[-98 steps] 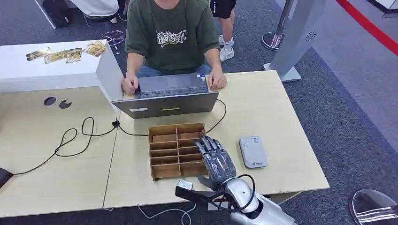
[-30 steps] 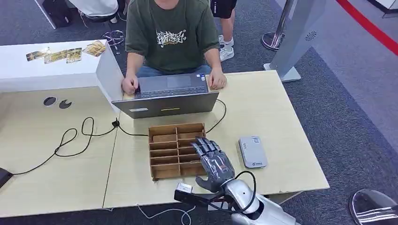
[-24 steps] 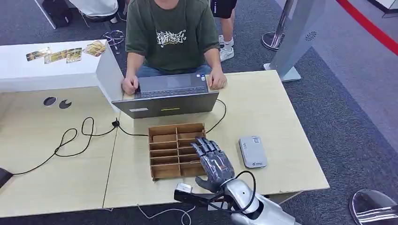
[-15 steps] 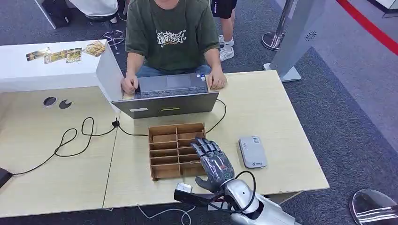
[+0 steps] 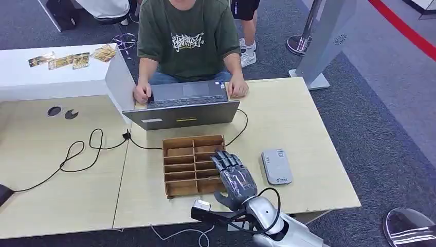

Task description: Pass the card to the sensor for recognition and then transmit it.

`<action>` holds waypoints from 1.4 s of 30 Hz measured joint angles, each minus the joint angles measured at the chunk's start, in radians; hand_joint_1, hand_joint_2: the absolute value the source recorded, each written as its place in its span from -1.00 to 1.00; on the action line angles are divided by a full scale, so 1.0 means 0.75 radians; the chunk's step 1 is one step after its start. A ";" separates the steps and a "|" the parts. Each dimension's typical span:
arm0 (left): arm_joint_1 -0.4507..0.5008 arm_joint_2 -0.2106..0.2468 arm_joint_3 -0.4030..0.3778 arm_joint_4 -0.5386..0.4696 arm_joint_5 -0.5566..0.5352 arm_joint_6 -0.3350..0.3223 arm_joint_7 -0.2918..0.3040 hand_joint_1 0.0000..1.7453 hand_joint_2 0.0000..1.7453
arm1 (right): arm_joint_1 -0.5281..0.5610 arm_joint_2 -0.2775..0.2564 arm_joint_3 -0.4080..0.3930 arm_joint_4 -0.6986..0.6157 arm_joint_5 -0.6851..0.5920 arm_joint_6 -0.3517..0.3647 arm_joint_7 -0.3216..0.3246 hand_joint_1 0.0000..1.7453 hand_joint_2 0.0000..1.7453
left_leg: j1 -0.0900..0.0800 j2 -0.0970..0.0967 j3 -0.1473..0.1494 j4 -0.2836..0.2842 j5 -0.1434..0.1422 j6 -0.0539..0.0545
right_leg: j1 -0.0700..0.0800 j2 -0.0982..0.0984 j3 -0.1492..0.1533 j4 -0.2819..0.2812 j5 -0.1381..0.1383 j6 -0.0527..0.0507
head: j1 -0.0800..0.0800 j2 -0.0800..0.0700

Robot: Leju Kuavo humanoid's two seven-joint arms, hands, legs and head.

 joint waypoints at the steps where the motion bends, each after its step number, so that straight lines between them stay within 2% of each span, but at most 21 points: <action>1: 0.000 0.000 0.000 0.000 0.000 0.000 0.001 -1.00 -1.00 | 0.000 0.000 0.000 0.000 0.000 0.000 0.000 1.00 1.00 | 0.000 0.000 0.000 0.000 0.000 0.000 | 0.000 0.000 0.000 0.000 0.000 0.000 | 0.000 -0.001; 13: 0.000 0.001 0.000 0.000 0.000 0.000 0.004 -1.00 -1.00 | -0.003 0.000 0.000 -0.001 0.001 0.001 -0.001 0.96 1.00 | 0.000 0.000 0.000 0.000 0.000 0.000 | 0.000 0.000 0.000 0.000 0.000 0.000 | 0.000 0.000; 17: 0.000 0.001 0.000 0.000 0.000 0.000 0.004 -1.00 -1.00 | -0.003 0.000 0.000 -0.001 -0.004 0.003 -0.002 1.00 1.00 | 0.000 0.000 0.000 0.000 0.000 0.000 | 0.000 0.000 0.000 0.000 0.000 0.000 | 0.000 0.000; 25: 0.000 0.001 0.000 0.000 0.002 0.001 0.004 -1.00 -1.00 | -0.003 0.000 0.000 -0.001 -0.020 0.004 -0.005 0.82 1.00 | 0.000 0.000 0.000 0.000 0.000 0.000 | 0.000 0.000 0.000 0.000 0.000 0.000 | 0.000 0.000; 34: 0.000 0.001 0.000 0.000 0.004 0.001 0.003 -1.00 -1.00 | -0.003 0.000 0.000 -0.001 -0.023 0.004 -0.009 0.82 1.00 | 0.000 0.000 0.000 0.000 0.000 0.000 | 0.000 0.000 0.000 0.000 0.000 0.000 | 0.000 0.000; 36: 0.000 0.001 0.000 0.000 0.004 0.001 0.003 -1.00 -1.00 | -0.003 0.000 0.000 -0.001 -0.024 0.004 -0.009 0.78 1.00 | 0.000 0.000 0.000 0.000 0.000 0.000 | 0.000 0.000 0.000 0.000 0.000 0.000 | 0.000 0.000; 38: 0.000 0.001 0.000 0.000 0.004 0.001 0.003 -1.00 -1.00 | -0.003 0.000 0.000 -0.001 -0.028 0.003 -0.010 0.56 1.00 | 0.000 0.000 0.000 0.000 0.000 0.000 | 0.000 0.000 0.000 0.000 0.000 0.000 | 0.000 0.000; 41: 0.000 0.001 0.000 0.000 0.002 0.001 0.003 -1.00 -1.00 | -0.001 0.000 0.000 -0.001 -0.030 -0.028 -0.012 0.70 1.00 | 0.000 0.000 0.000 0.000 0.000 0.000 | 0.000 0.000 0.000 0.000 0.000 0.000 | 0.000 0.000; 42: 0.000 0.001 0.000 0.000 0.002 0.002 0.003 -1.00 -1.00 | 0.004 0.000 0.000 -0.004 -0.022 -0.059 -0.011 0.82 1.00 | 0.000 0.000 0.000 0.000 0.000 0.000 | 0.000 0.000 0.000 0.000 0.000 0.000 | 0.000 0.000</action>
